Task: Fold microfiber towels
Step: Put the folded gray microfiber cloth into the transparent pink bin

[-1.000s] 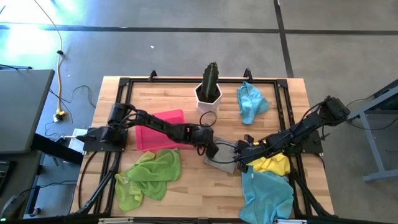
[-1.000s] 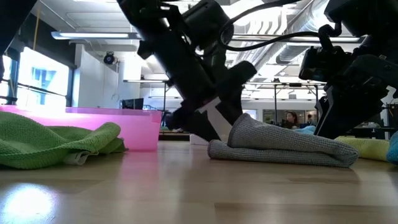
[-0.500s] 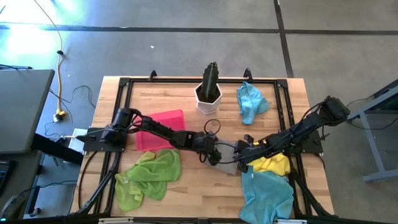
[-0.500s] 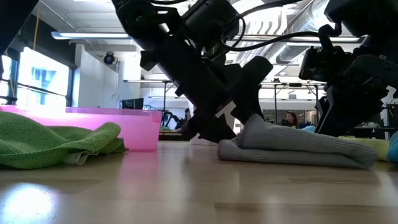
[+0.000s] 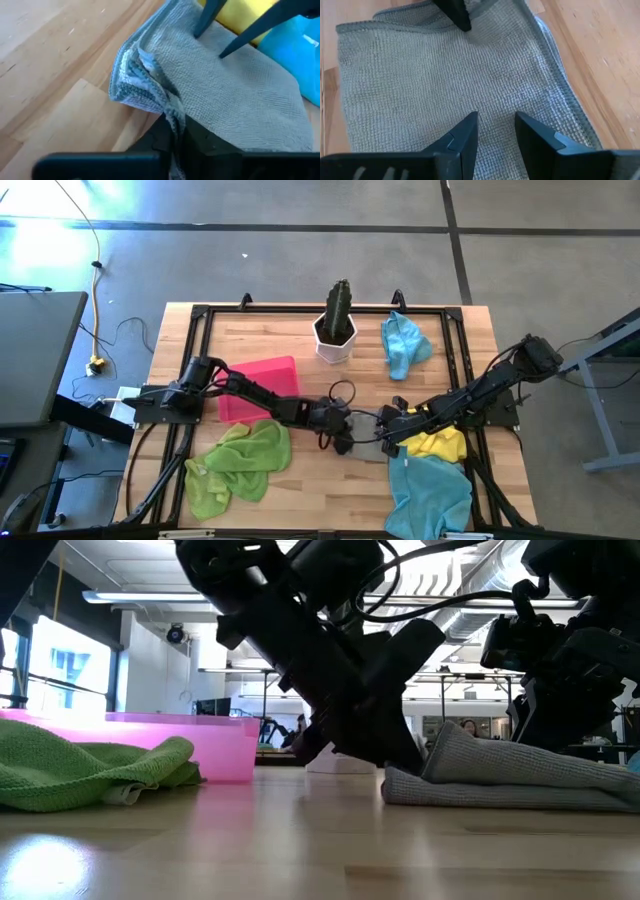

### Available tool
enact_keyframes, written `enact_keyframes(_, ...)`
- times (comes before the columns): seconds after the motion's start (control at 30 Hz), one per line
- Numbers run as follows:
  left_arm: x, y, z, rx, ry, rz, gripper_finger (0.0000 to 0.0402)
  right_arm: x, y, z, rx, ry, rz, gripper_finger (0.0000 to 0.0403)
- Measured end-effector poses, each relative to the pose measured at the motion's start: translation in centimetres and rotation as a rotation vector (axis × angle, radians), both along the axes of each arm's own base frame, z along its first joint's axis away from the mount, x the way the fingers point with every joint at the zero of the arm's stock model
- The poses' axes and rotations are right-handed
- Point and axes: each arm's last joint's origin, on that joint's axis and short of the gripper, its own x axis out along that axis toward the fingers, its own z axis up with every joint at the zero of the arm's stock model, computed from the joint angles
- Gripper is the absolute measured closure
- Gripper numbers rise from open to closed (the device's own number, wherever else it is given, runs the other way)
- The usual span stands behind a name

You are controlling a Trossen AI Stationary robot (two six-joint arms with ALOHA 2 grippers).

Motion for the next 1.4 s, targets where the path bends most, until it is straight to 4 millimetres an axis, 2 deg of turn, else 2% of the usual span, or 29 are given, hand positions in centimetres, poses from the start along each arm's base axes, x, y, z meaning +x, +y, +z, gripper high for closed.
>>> enact_keyframes(0.2, -0.5, -0.2, 0.8, 0.033, 0.042, -0.04, 0.0393, 0.0, 0.0, 0.0, 0.0, 0.0, 0.0, 0.0279)
enact_keyframes(0.47, -3.1, -0.1, 5.5, 0.136, 0.161, -0.058, 0.0397, 0.0, 0.0, 0.0, 0.0, 0.0, 0.0, 0.0279)
enact_keyframes(0.67, -6.8, 1.0, 9.9, 0.253, 0.31, -0.031, 0.0399, 0.0, 0.0, 0.0, 0.0, 0.0, 0.0, 0.0279)
enact_keyframes(1.03, -14.7, 4.4, 17.5, 0.361, 0.435, 0.132, 0.0399, 0.0, 0.0, 0.0, 0.0, 0.0, 0.0, 0.0279)
enact_keyframes(1.2, -17.3, 5.2, 18.7, 0.346, 0.5, 0.215, 0.0399, 0.0, 0.0, 0.0, 0.0, -0.001, 0.0, 0.0279)
enact_keyframes(1.4, -18.4, 5.2, 16.8, 0.325, 0.552, 0.243, 0.0399, 0.0, 0.0, 0.0, 0.0, -0.001, 0.0, 0.0279)
